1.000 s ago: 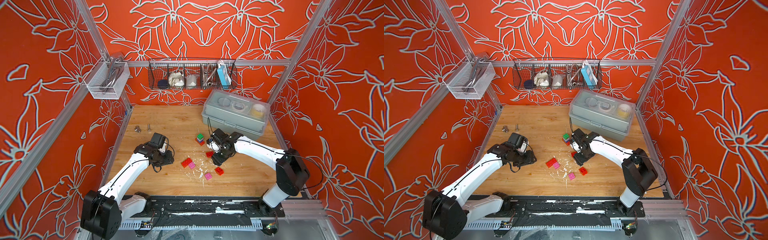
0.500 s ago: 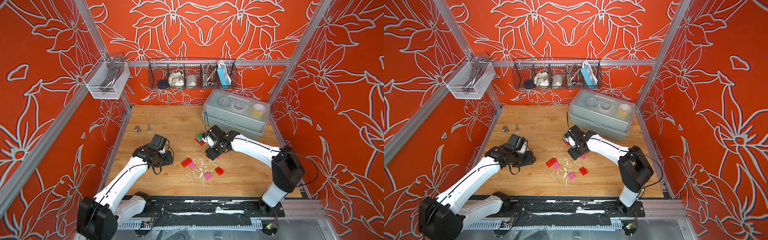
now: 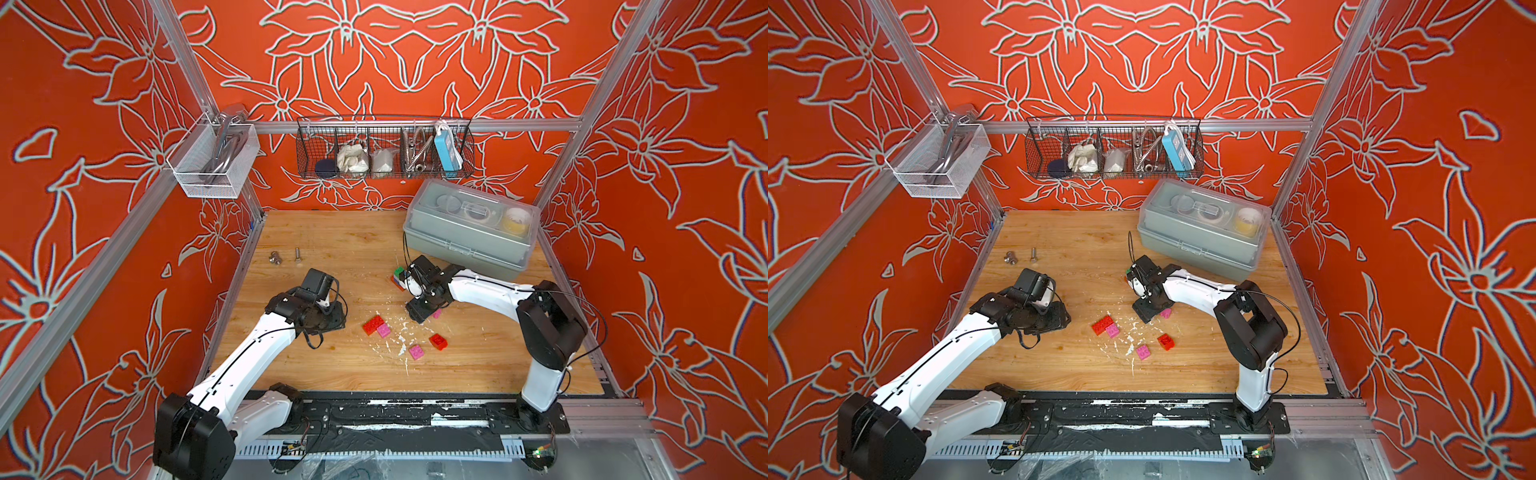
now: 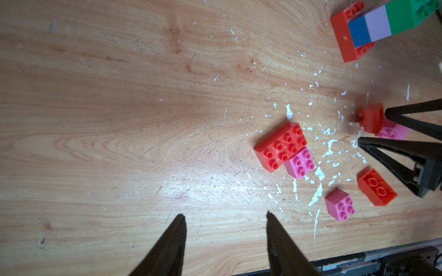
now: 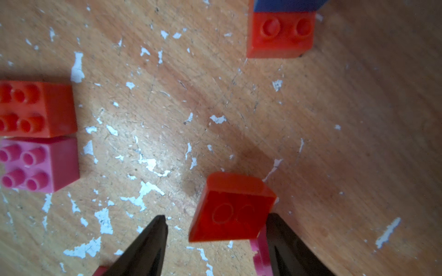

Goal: Assemble the number 1 with lego
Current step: Pick up the lego brick from the center of the board.

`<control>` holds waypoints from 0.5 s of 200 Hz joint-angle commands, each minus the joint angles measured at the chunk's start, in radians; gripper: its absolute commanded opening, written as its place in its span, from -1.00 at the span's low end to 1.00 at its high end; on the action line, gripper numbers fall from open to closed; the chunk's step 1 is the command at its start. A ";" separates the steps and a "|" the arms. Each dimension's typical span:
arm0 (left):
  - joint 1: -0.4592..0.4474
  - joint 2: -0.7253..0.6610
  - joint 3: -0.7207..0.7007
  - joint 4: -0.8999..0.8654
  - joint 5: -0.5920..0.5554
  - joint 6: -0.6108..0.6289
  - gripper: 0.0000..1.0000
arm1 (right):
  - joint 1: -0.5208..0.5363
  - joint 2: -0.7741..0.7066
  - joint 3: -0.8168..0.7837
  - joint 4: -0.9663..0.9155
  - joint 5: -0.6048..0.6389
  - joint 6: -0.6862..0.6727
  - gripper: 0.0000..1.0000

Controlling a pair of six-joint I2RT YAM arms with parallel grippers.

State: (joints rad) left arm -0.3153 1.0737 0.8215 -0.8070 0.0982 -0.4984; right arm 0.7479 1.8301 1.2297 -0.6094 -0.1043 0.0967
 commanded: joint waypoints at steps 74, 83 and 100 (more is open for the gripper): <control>-0.004 -0.027 -0.002 -0.049 -0.008 -0.025 0.05 | 0.011 0.061 0.019 0.044 0.057 0.036 0.31; -0.004 -0.027 -0.002 -0.053 -0.008 -0.027 0.05 | 0.011 0.050 0.017 0.044 0.048 0.048 0.35; -0.004 -0.029 -0.004 -0.054 -0.010 -0.031 0.05 | 0.010 0.023 0.003 0.064 0.023 0.075 0.47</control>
State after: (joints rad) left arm -0.3153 1.0630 0.8215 -0.8322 0.0944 -0.5175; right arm 0.7521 1.8847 1.2297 -0.5667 -0.0681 0.1280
